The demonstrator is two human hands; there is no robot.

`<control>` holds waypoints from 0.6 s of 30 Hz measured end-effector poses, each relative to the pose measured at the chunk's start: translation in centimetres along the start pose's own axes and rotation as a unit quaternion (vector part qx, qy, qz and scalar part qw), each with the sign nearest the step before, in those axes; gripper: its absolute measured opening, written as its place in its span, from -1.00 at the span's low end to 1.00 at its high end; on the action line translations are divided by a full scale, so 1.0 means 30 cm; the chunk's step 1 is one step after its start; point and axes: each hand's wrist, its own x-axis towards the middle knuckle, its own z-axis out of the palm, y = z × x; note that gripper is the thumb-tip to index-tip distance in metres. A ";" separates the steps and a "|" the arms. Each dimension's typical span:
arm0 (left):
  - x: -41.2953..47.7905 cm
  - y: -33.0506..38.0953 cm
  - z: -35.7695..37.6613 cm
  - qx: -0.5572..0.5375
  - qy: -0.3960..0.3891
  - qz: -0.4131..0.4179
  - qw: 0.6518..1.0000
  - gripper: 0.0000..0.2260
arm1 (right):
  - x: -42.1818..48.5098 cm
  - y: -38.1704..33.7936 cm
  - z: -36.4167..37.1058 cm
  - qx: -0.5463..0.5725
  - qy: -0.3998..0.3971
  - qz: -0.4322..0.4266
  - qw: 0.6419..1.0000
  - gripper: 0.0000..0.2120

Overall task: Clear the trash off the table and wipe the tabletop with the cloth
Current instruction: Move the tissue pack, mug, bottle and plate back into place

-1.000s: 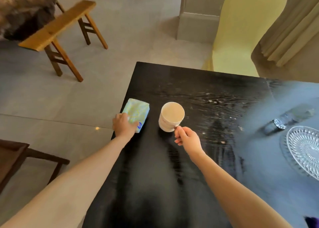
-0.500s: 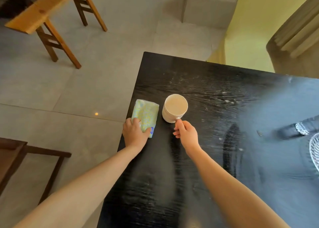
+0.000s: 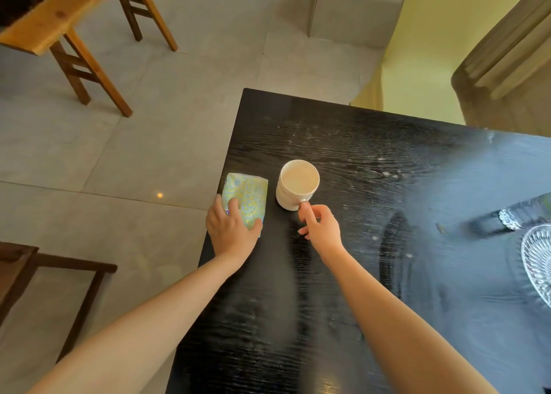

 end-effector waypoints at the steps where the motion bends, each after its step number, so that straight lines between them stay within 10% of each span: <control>1: 0.005 0.006 -0.011 0.012 0.004 0.017 1.000 -0.45 | -0.007 -0.008 -0.013 0.001 0.003 -0.008 1.000 -0.68; 7: 0.039 0.110 -0.141 0.045 -0.030 0.148 0.987 -0.59 | 0.014 -0.015 -0.171 -0.111 -0.072 0.017 0.991 -0.59; 18: -0.035 0.550 -0.234 0.140 -0.391 0.198 0.888 -0.69 | -0.003 -0.035 -0.644 -0.419 -0.250 0.045 0.872 -0.45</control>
